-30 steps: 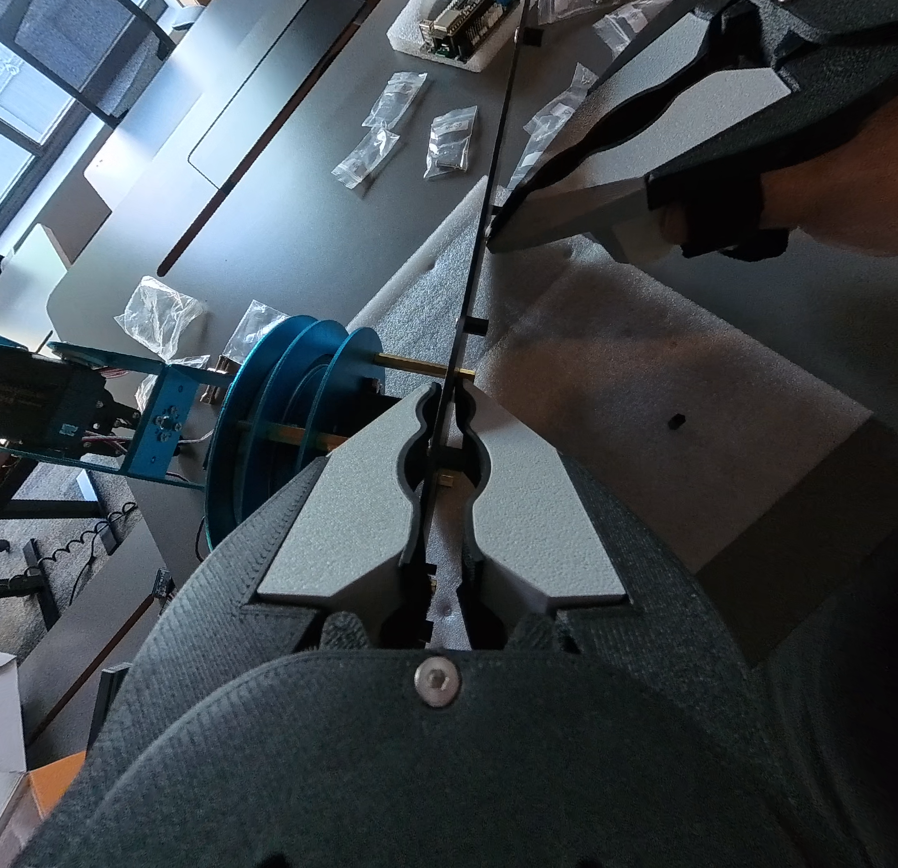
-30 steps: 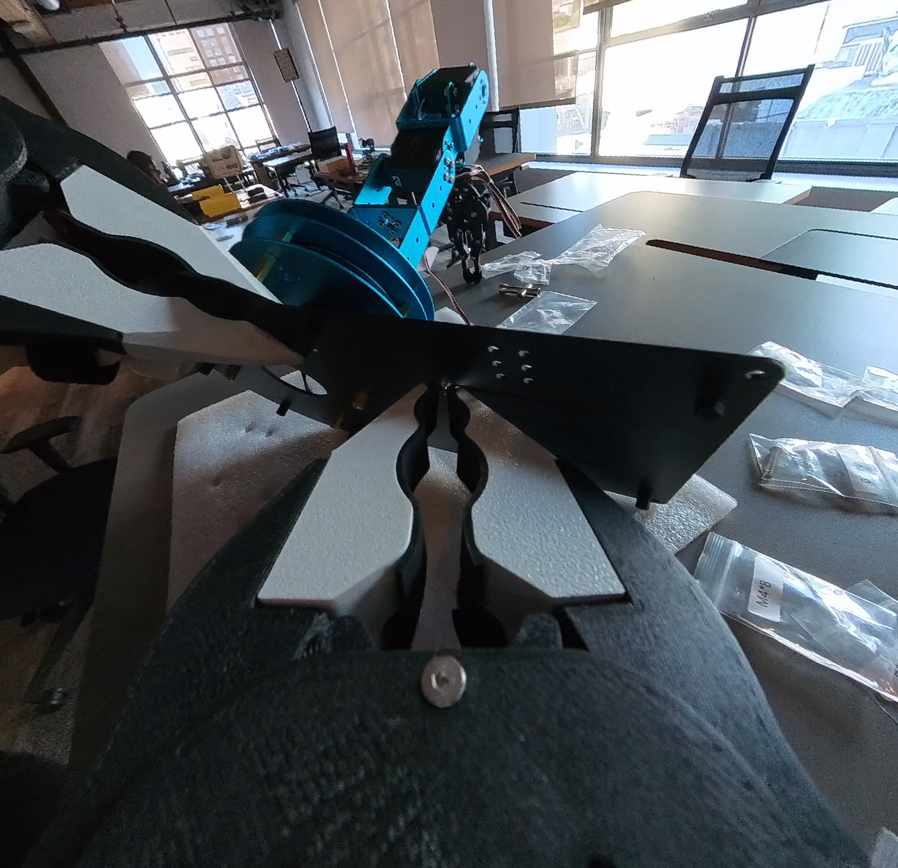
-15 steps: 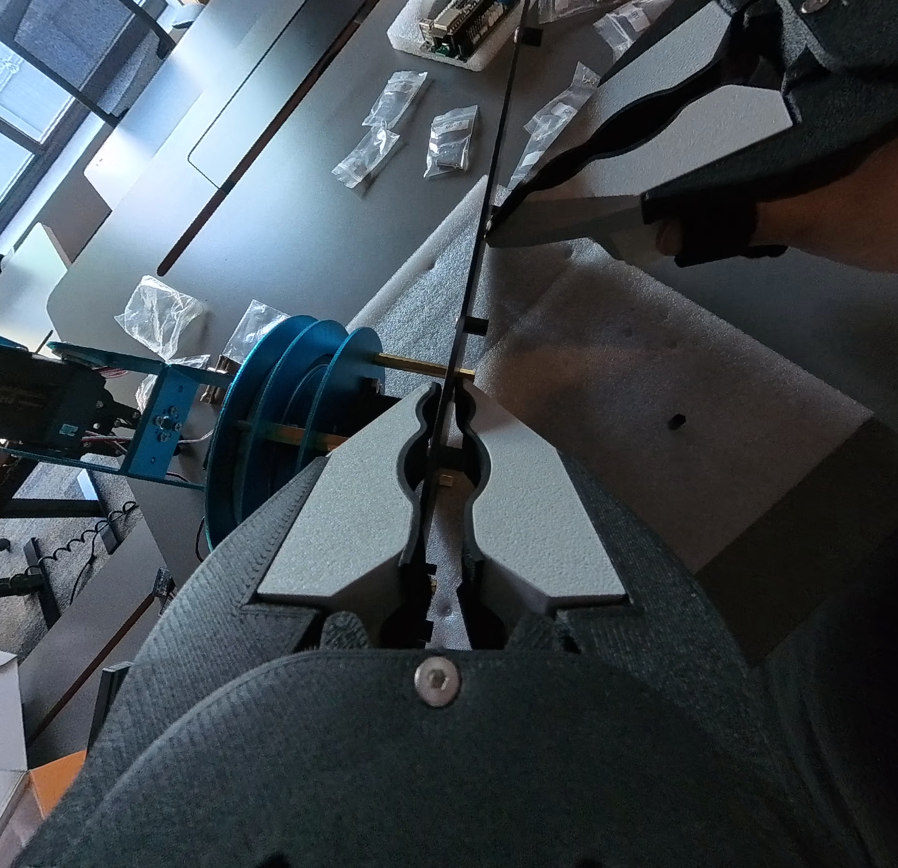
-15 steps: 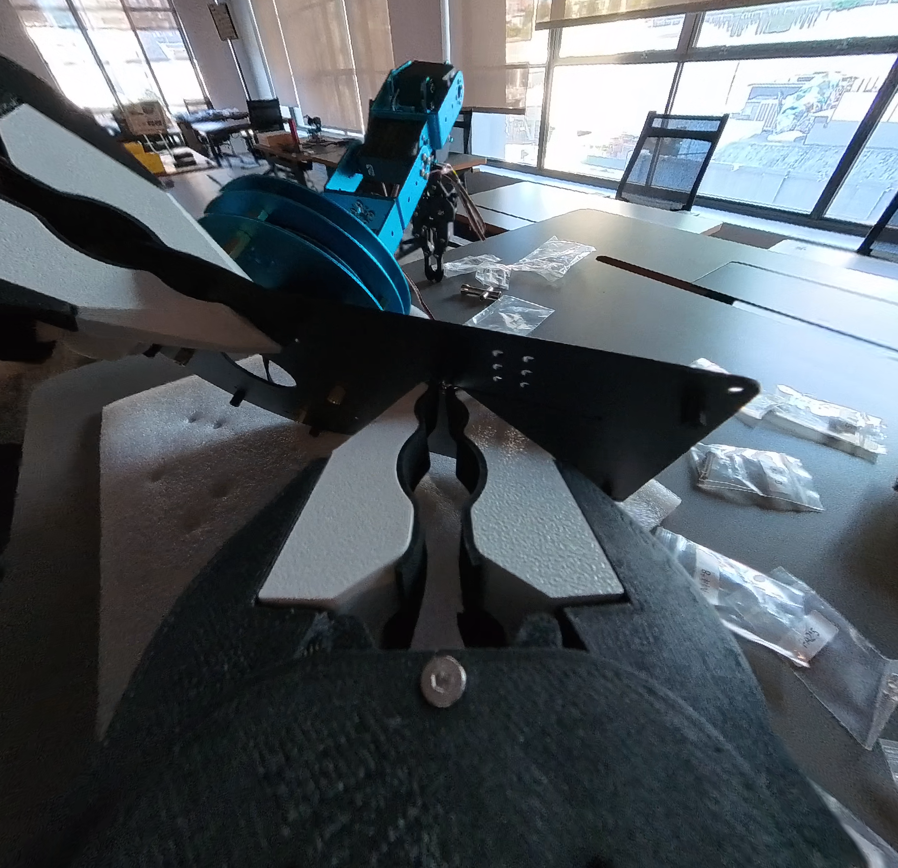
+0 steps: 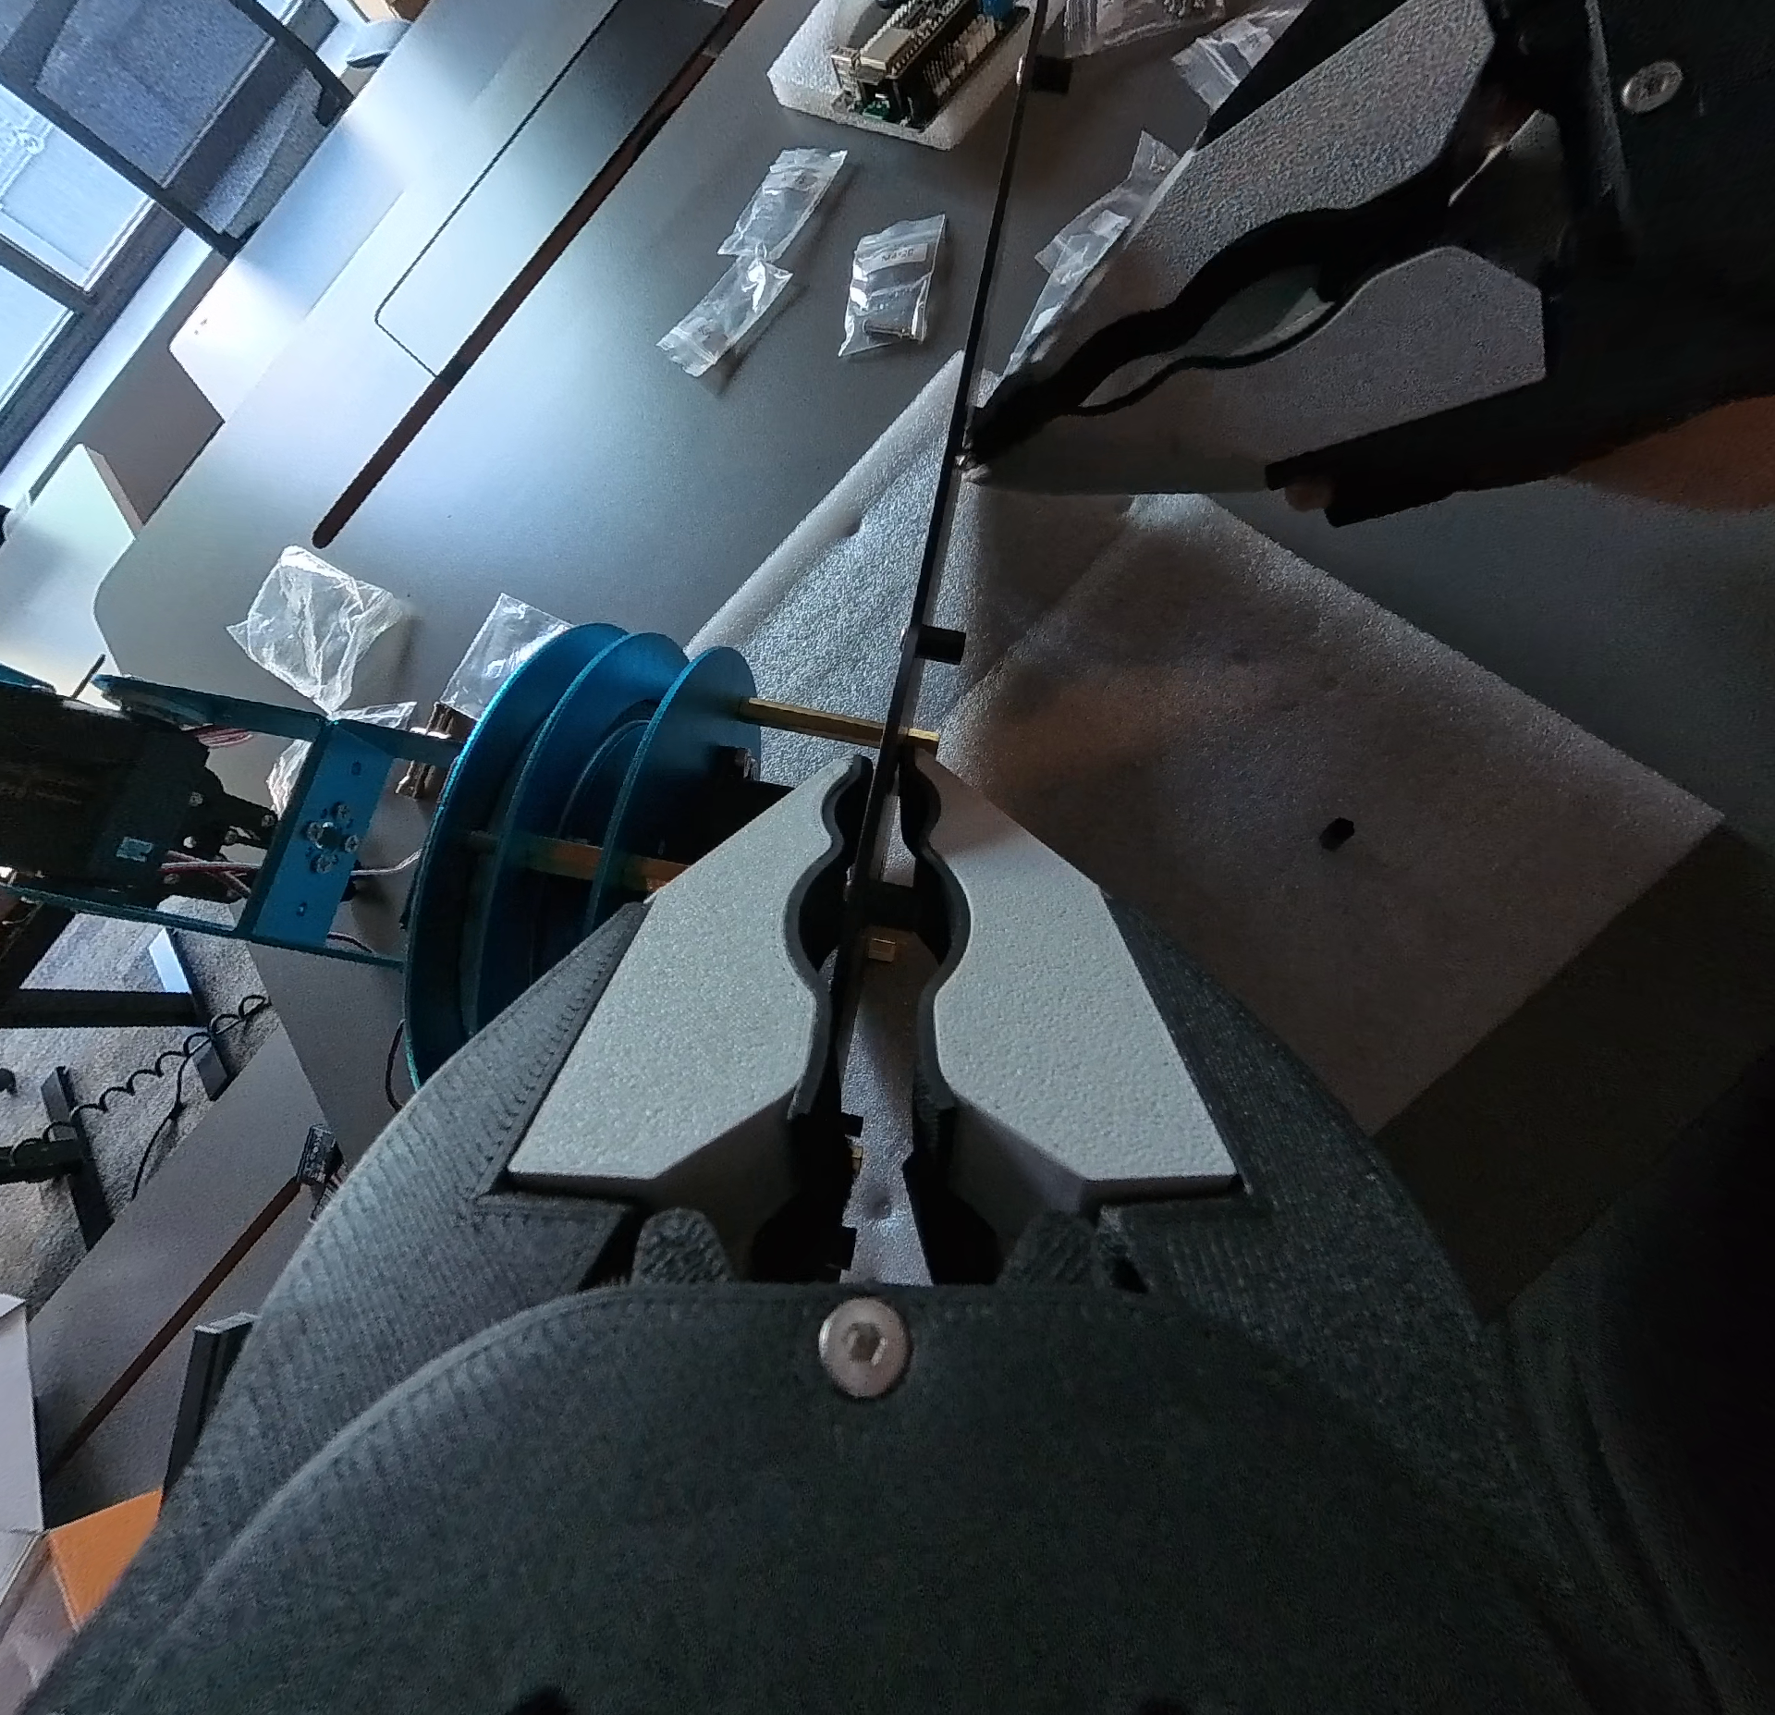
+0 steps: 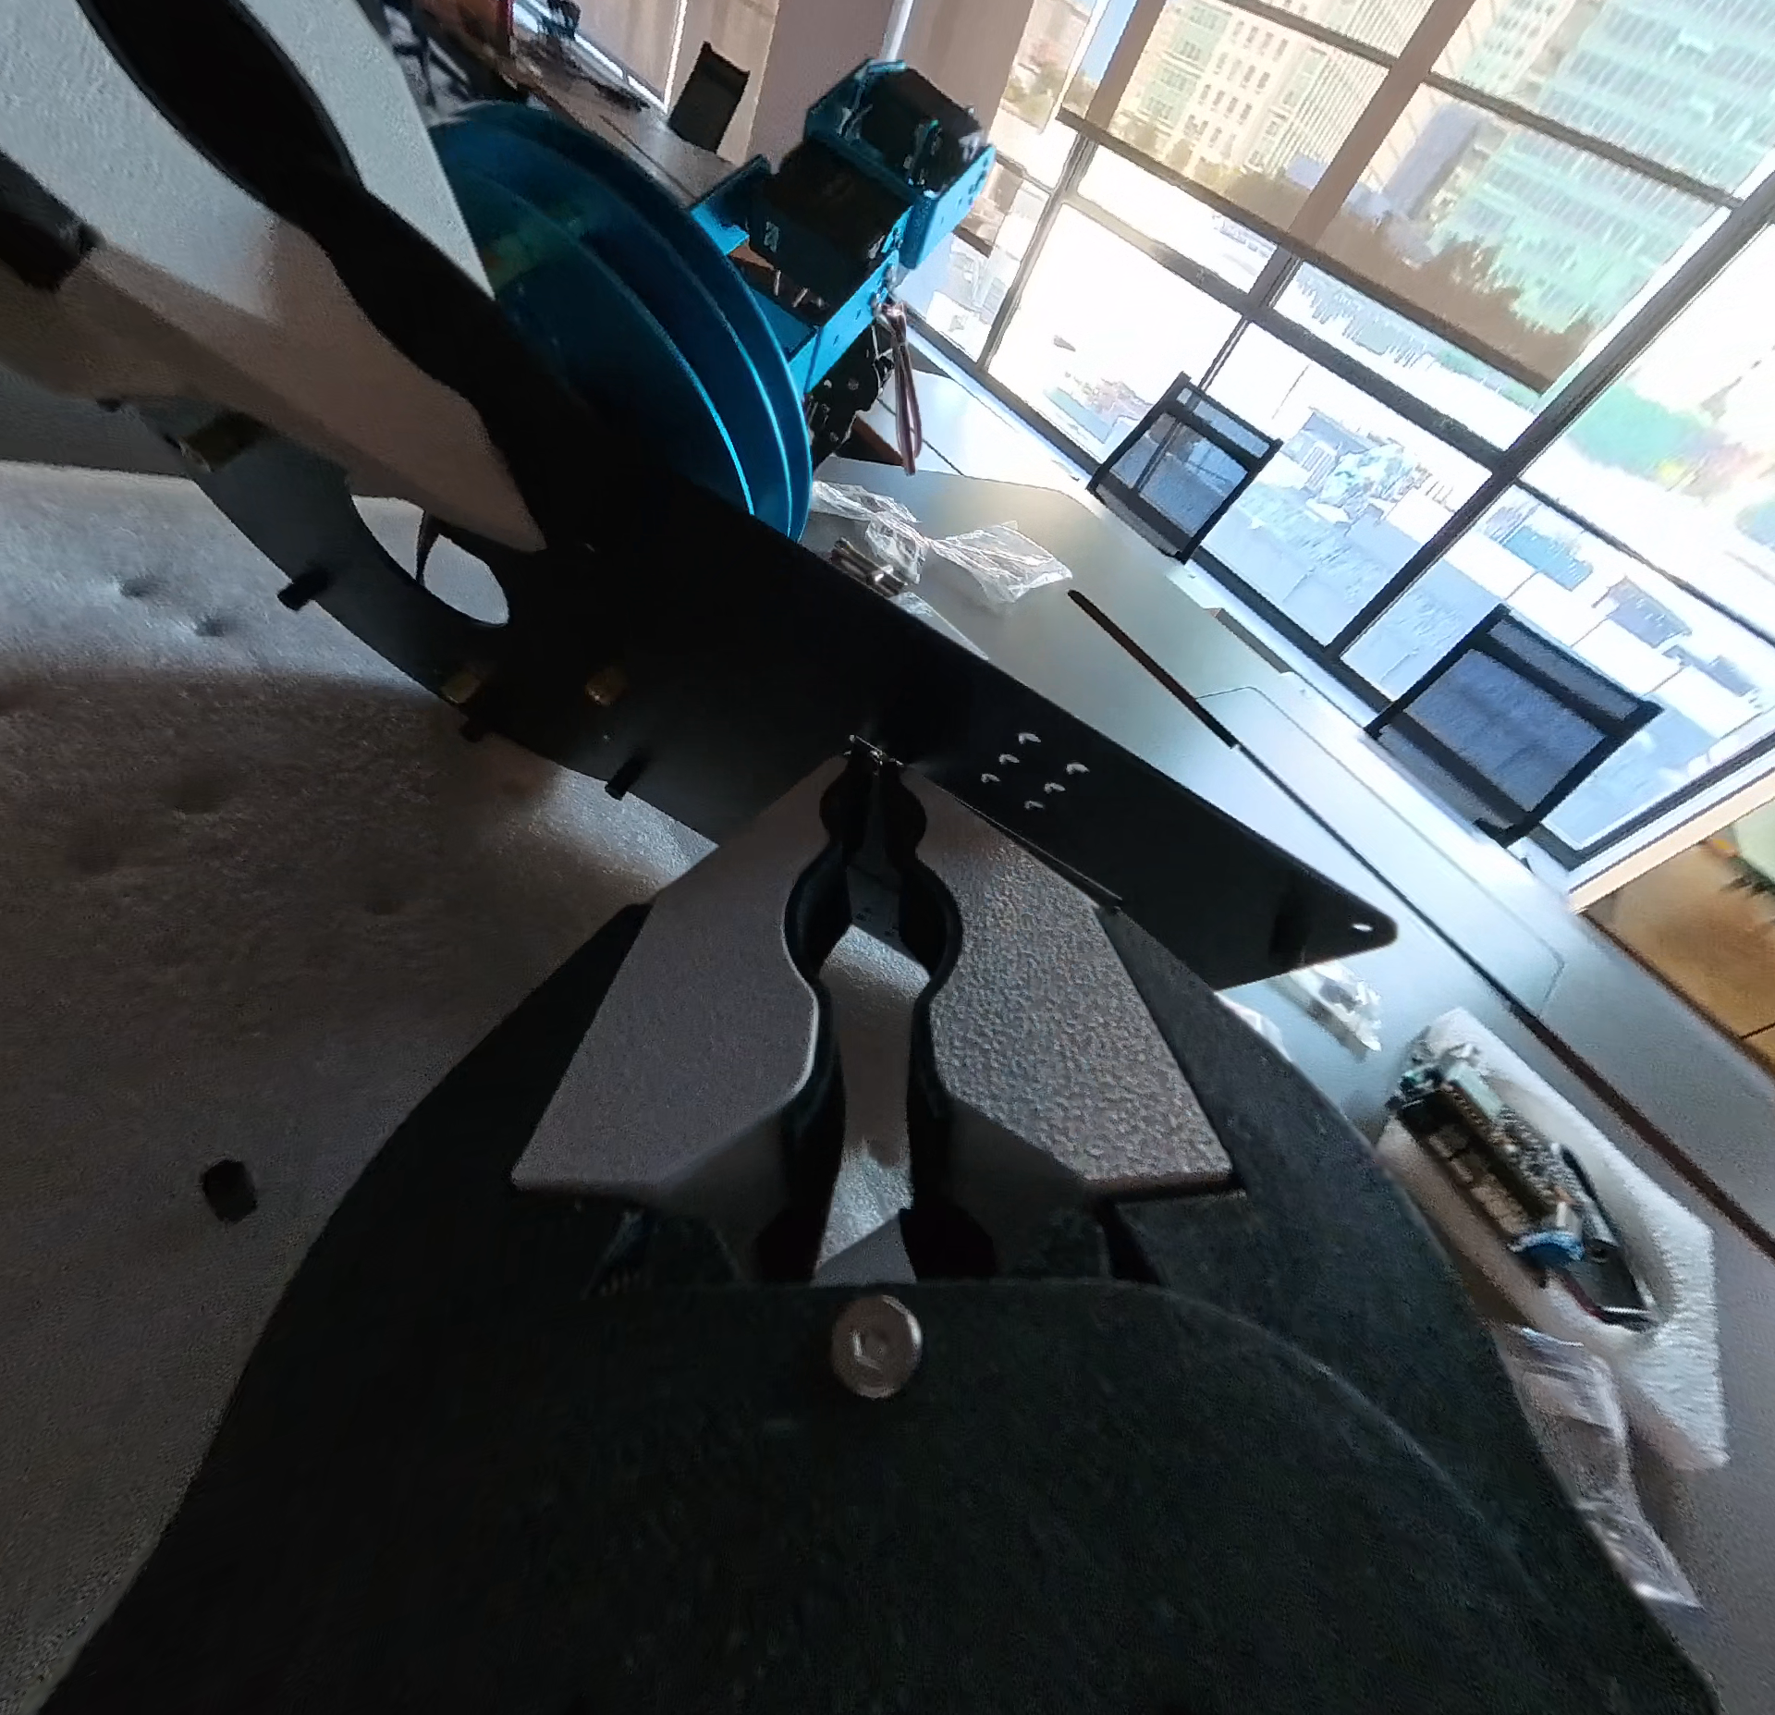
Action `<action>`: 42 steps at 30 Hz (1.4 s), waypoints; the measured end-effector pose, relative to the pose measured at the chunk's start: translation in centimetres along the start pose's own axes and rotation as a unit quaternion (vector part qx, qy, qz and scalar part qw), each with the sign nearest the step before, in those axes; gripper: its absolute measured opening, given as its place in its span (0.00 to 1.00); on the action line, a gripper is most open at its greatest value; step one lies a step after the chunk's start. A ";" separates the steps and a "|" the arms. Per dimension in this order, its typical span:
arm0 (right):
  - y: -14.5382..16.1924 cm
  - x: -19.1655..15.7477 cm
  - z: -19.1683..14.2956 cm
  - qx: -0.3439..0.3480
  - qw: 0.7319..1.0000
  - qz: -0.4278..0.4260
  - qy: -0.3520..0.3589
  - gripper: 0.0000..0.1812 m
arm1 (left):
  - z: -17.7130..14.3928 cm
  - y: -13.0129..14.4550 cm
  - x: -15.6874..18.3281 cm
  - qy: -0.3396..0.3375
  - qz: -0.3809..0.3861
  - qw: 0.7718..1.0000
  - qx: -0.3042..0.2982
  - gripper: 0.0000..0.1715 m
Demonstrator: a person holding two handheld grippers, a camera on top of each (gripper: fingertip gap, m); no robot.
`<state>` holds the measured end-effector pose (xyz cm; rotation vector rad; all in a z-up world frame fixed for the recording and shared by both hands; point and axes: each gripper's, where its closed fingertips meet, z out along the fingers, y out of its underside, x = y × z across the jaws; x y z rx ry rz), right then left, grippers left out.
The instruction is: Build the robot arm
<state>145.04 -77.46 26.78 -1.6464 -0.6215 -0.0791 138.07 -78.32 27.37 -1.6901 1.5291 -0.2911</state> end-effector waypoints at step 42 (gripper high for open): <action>0.5 0.3 -0.2 -0.095 0.971 -0.214 -0.053 0.00 | 0.1 -0.1 0.0 0.001 0.002 1.000 -0.003 0.03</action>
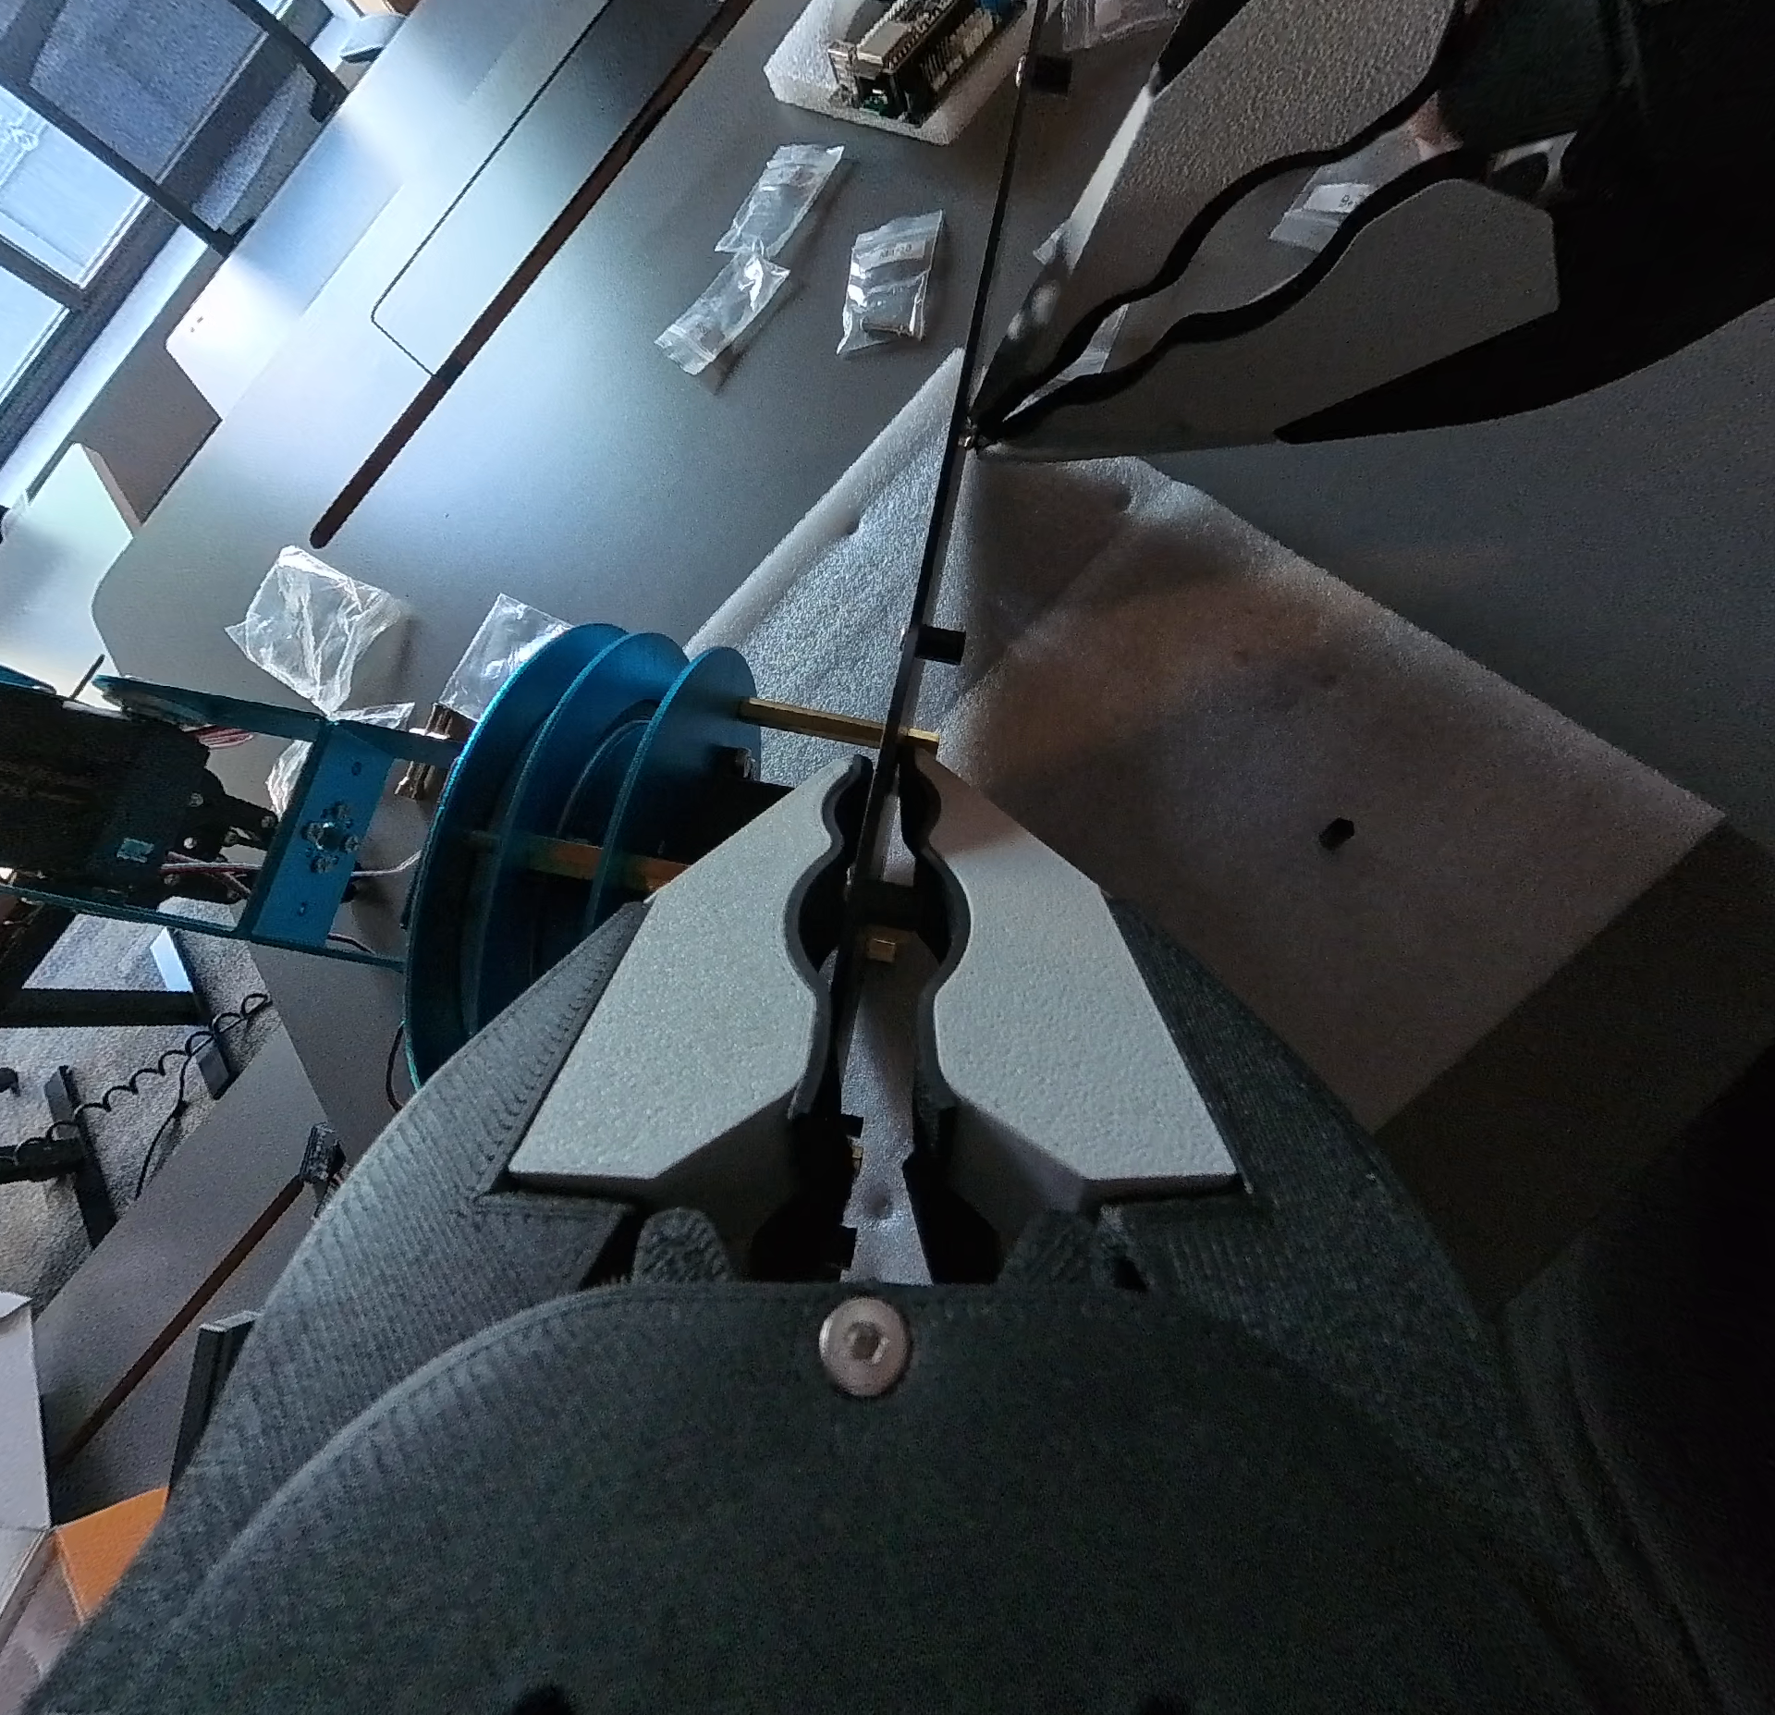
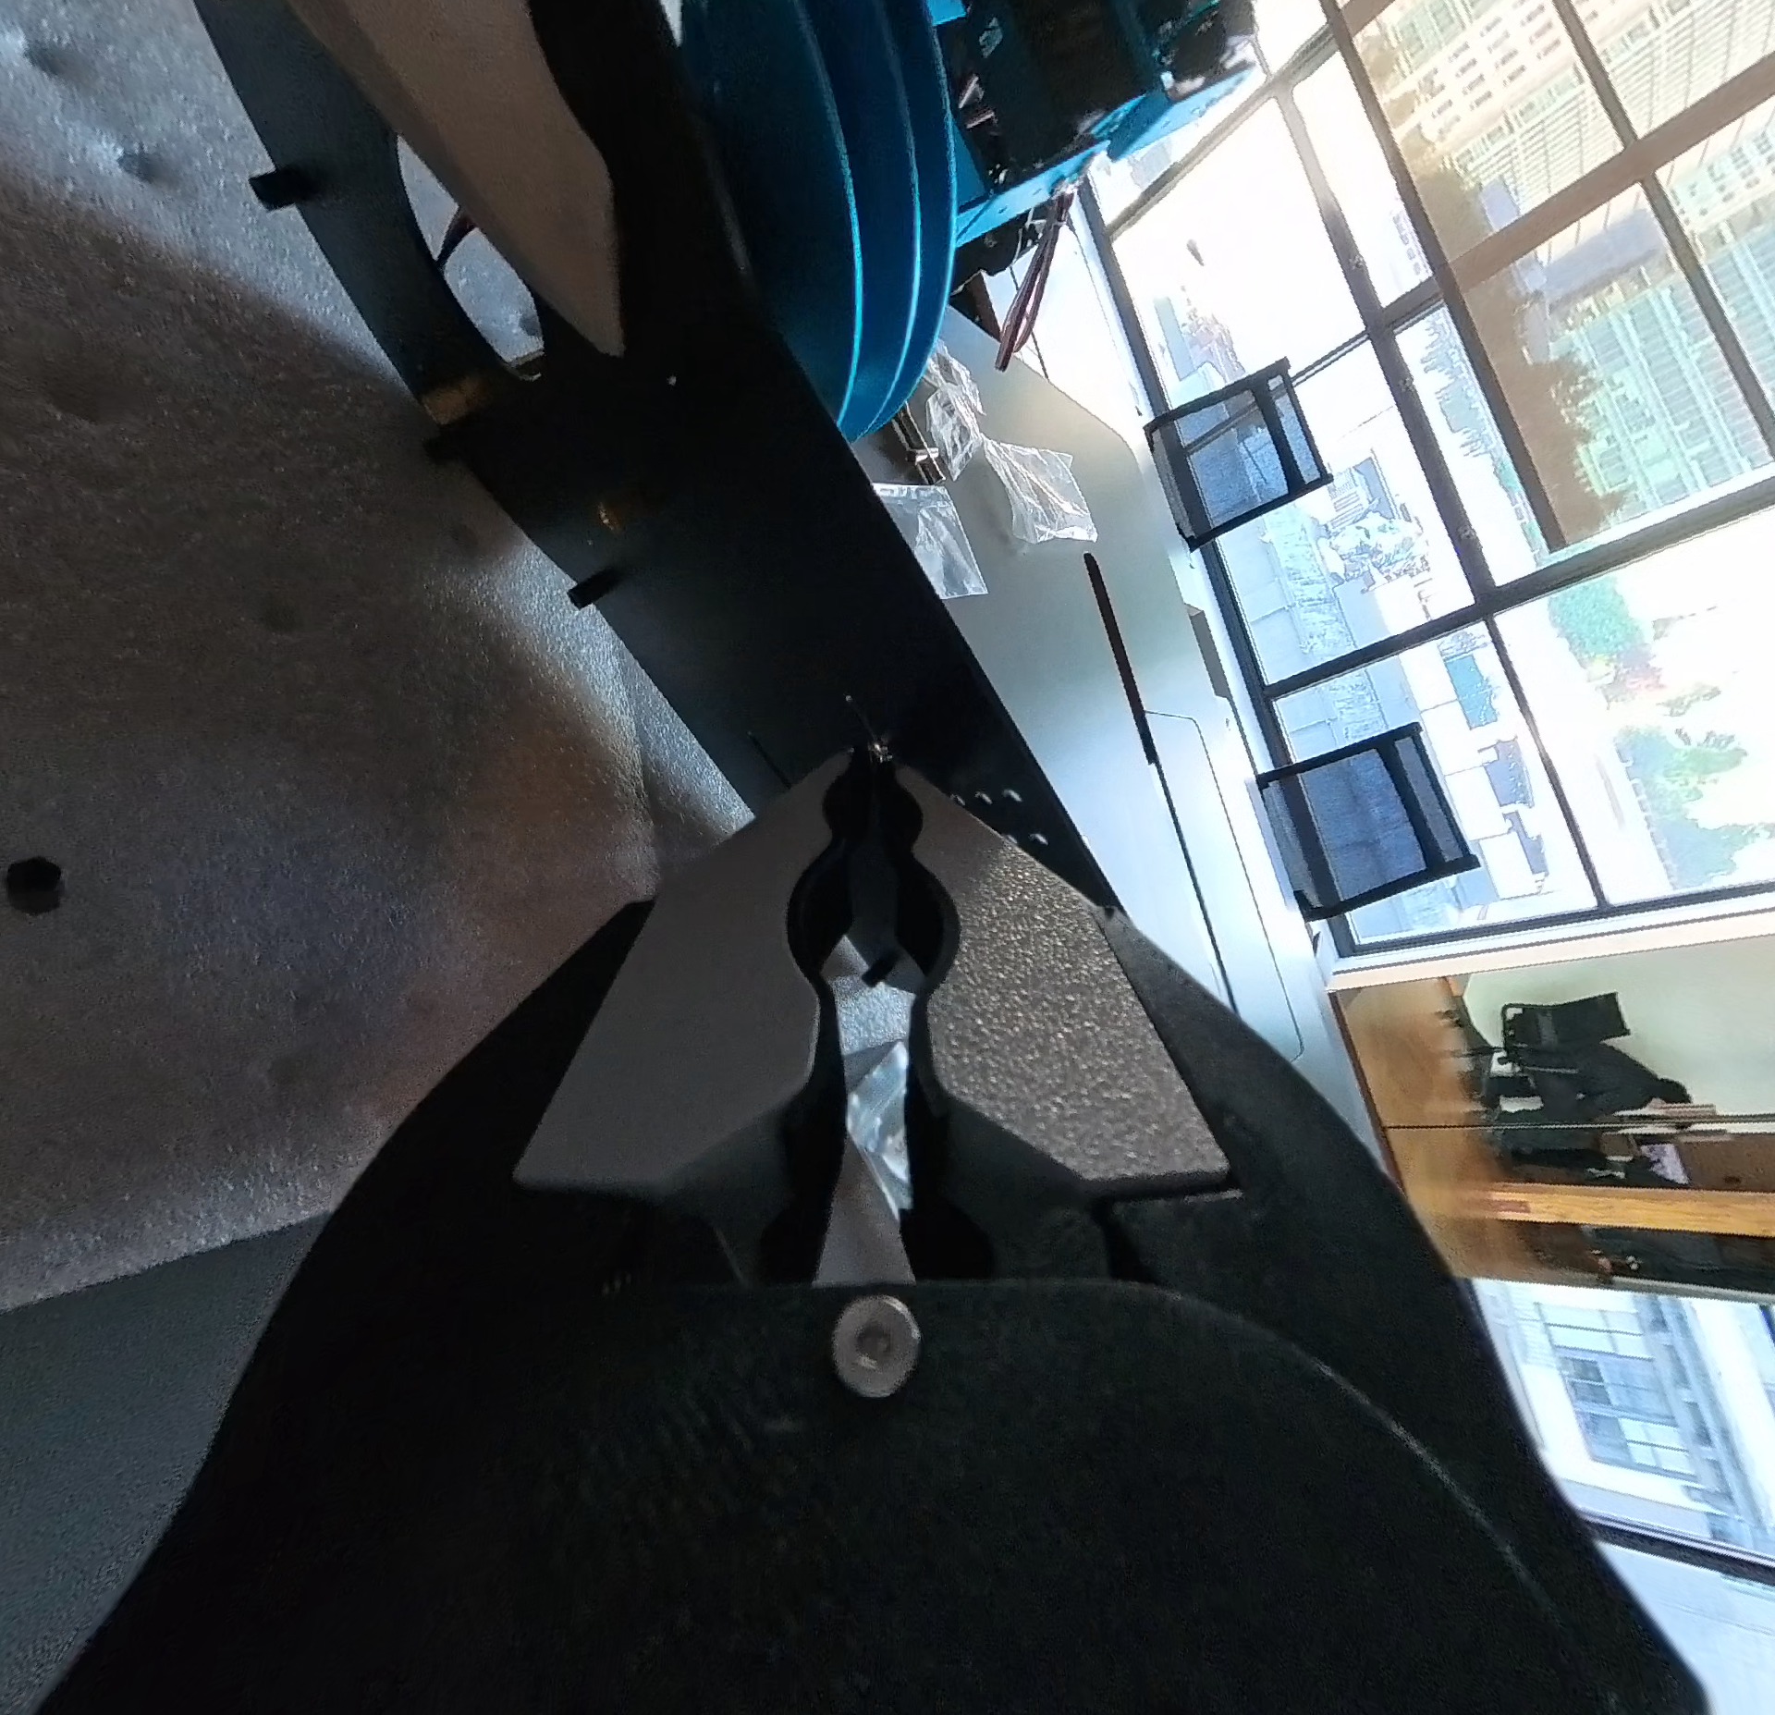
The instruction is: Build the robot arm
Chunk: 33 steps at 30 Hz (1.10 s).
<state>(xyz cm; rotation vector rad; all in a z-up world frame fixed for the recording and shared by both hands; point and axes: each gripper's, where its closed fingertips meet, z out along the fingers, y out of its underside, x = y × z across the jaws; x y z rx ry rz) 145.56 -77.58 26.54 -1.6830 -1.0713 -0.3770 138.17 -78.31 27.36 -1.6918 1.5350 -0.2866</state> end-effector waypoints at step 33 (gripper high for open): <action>0.9 0.6 0.0 -0.017 0.994 0.105 0.035 0.00 | 0.1 0.0 0.0 0.000 0.000 1.000 -0.004 0.03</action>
